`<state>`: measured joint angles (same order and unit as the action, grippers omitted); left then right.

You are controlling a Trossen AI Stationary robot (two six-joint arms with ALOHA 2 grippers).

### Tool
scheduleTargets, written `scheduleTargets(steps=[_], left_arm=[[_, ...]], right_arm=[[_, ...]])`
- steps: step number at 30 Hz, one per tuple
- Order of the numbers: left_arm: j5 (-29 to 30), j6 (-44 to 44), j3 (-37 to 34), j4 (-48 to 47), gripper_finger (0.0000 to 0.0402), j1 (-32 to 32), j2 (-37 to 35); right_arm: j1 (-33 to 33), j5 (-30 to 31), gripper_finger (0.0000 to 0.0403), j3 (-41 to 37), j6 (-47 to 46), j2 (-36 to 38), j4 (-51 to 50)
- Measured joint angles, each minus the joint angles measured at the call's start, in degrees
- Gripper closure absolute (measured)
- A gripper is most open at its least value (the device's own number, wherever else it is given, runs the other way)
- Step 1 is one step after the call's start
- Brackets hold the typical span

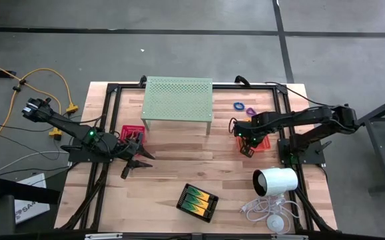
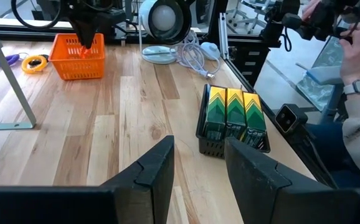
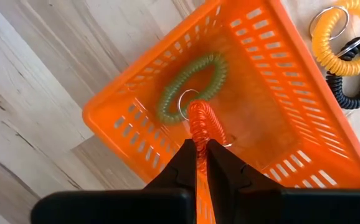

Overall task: Pick & Place Office Desk Supplies
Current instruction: Put the red spring keychain into the orange bin, then put the violet spring keychain into the orange bin

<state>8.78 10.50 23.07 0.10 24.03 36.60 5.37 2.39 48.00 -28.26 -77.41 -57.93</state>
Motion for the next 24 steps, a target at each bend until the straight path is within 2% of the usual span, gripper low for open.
scheduleTargets(steps=[4,14,20,24], left_arm=[[0.0,0.0,0.0,0.02,0.0266,0.0,0.0],[-0.04,0.0,0.0,0.02,0.0266,-0.02,0.0],[-0.07,0.0,0.0,0.01,0.0266,-0.02,-0.01],[-0.07,0.0,0.0,0.02,0.0266,-0.01,0.0]], right_arm=[[0.0,-0.15,0.0379,0.01,0.01,0.0,0.07],[0.0,0.15,0.0292,-0.01,0.01,0.0,0.41],[0.53,0.09,0.0275,0.0,0.06,0.0,2.15],[4.09,-1.39,0.0275,-0.01,0.06,0.02,3.19]])
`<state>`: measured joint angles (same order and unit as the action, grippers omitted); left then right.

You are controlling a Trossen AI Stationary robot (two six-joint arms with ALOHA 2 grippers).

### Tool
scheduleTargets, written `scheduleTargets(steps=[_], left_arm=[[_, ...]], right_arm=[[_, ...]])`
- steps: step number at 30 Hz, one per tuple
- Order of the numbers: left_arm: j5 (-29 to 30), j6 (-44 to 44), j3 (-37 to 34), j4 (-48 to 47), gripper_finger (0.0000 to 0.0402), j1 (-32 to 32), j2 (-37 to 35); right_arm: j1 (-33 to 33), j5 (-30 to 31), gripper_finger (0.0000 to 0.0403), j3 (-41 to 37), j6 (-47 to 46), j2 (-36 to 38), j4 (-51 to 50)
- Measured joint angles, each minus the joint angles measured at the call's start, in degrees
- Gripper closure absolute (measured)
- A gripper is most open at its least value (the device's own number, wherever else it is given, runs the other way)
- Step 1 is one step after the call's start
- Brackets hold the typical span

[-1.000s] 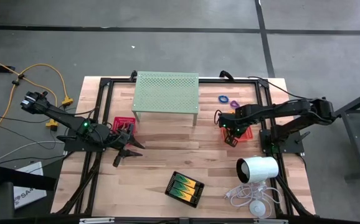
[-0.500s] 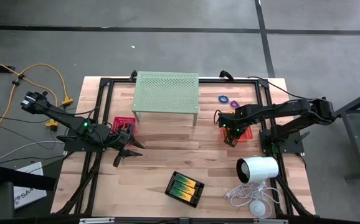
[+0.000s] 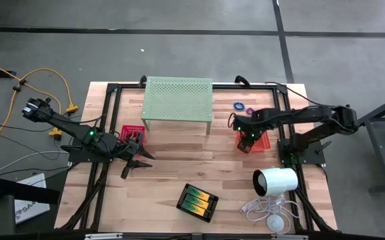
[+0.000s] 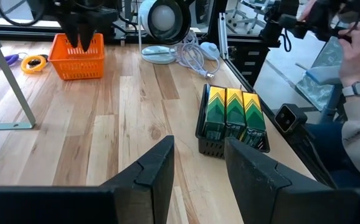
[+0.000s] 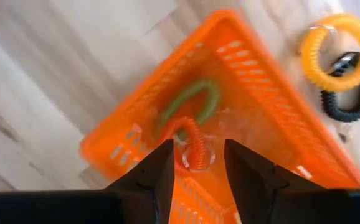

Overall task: Pick & Place Office Desk Supplies
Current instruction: Put the violet spring keychain into the orange bin

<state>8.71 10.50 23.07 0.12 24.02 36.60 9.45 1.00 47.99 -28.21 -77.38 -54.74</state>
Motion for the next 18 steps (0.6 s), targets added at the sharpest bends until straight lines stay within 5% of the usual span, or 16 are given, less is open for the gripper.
scheduleTargets(steps=[6,18], left_arm=[[-0.26,0.0,0.0,0.0,0.0266,0.01,-0.01],[-0.22,0.0,0.0,0.0,0.0266,-0.01,0.0]], right_arm=[[8.77,-4.7,0.028,0.0,1.06,0.0,2.46],[21.96,-23.63,0.0282,0.02,7.0,0.02,9.53]])
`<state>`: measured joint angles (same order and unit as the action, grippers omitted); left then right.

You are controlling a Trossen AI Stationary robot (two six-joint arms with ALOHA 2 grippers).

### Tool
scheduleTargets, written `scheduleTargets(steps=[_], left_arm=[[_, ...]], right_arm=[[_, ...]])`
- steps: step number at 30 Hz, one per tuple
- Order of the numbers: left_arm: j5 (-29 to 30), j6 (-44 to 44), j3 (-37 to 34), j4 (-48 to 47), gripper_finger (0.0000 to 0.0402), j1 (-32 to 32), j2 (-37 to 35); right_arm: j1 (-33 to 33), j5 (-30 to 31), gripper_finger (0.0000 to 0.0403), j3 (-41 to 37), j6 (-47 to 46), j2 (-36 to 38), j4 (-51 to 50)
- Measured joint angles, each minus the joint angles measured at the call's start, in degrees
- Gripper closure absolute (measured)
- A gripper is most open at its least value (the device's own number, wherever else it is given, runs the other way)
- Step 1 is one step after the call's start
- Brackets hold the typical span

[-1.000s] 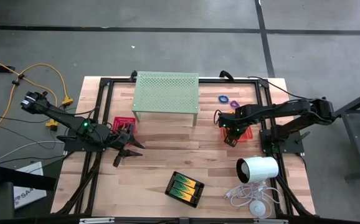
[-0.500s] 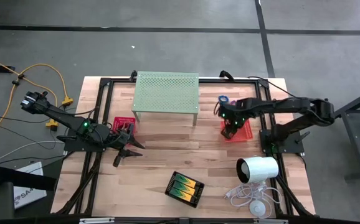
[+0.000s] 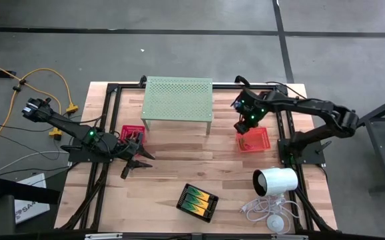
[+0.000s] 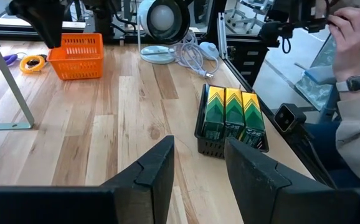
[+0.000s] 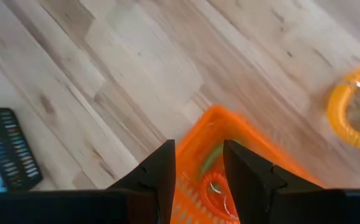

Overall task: Pick & Place Office Desk Supplies
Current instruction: Put the violet spring keychain into the orange bin

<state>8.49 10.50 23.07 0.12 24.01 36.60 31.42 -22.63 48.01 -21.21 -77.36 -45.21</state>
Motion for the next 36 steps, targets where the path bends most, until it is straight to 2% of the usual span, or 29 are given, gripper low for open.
scheduleTargets(steps=[8,10,17,20,31,36], left_arm=[[0.04,0.0,0.0,-0.02,0.0266,0.01,0.0],[0.04,0.0,0.0,0.0,0.0266,0.02,0.0],[0.07,0.0,0.0,0.0,0.0266,0.01,-0.02],[0.08,0.0,0.0,0.0,0.0266,0.01,0.0],[0.31,0.0,0.0,0.0,0.0266,0.02,0.0],[0.26,0.0,0.0,0.0,0.0266,0.0,-0.01]], right_arm=[[4.6,1.39,0.0282,0.0,1.79,0.02,0.93],[5.71,4.4,0.0282,0.0,1.65,0.02,0.95],[7.41,21.18,0.0282,0.0,3.2,0.02,0.97],[7.37,24.64,0.0282,0.0,6.37,0.02,1.31],[7.35,26.92,0.0282,0.0,10.87,0.01,2.84],[7.39,26.9,0.0282,0.02,10.49,-3.18,2.41]])
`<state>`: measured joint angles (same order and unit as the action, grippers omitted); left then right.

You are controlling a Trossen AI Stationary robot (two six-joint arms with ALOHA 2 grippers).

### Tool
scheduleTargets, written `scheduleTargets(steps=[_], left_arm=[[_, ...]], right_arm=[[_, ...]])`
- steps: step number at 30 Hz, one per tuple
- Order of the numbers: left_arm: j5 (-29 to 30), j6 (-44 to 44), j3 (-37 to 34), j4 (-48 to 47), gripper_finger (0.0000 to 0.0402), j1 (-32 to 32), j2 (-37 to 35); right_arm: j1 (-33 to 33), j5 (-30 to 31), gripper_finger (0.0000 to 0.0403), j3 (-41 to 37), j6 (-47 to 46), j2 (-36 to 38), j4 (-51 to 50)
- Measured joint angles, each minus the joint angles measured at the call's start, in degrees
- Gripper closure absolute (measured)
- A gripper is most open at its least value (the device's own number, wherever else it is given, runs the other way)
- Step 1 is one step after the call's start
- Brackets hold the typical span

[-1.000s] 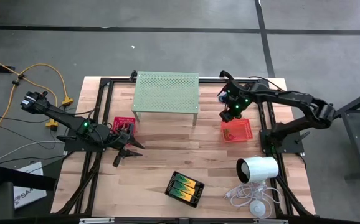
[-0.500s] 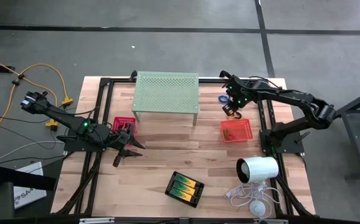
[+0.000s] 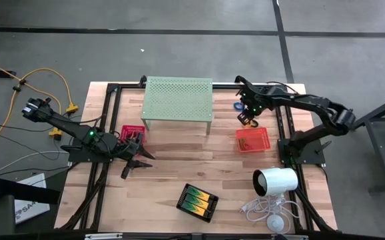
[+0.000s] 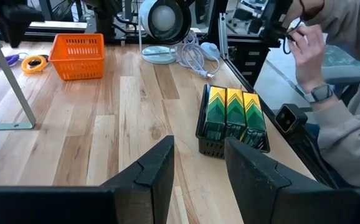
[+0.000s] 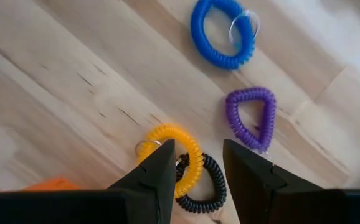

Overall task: Pick & Place Office Desk Supplies
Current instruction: Put the violet spring keychain into the orange bin

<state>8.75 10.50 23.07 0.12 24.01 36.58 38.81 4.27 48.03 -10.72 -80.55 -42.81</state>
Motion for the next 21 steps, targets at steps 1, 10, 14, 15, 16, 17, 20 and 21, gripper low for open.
scheduleTargets(steps=[1,10,14,15,16,17,20,21], left_arm=[[0.0,0.0,0.0,0.0,0.0266,0.02,0.02],[-0.04,0.0,0.0,-0.02,0.0266,0.0,0.02],[-0.06,0.0,0.0,0.0,0.0266,0.0,0.02],[-0.07,0.0,0.0,-0.02,0.0266,0.0,0.0],[-0.07,0.0,0.0,-0.01,0.0266,0.01,0.0],[-0.08,0.0,0.0,0.0,0.0266,0.01,0.02],[-0.26,0.0,0.0,-0.02,0.0266,0.02,0.01],[-0.26,0.0,0.0,0.0,0.0266,0.0,0.02]], right_arm=[[0.2,0.0,0.0282,0.0,0.02,-1.17,0.04],[3.28,0.24,0.0282,1.93,2.71,-7.36,0.98],[4.47,0.45,0.0282,2.68,4.66,-8.97,0.87],[4.61,0.39,0.0282,2.79,5.02,-9.29,1.06],[4.78,0.35,0.0282,2.82,5.42,-9.59,1.11],[4.85,0.29,0.0282,2.82,5.96,-9.87,1.07],[5.15,0.37,0.0282,2.82,7.07,-10.72,1.06],[5.2,0.38,0.0282,2.82,7.47,-11.01,1.07]])
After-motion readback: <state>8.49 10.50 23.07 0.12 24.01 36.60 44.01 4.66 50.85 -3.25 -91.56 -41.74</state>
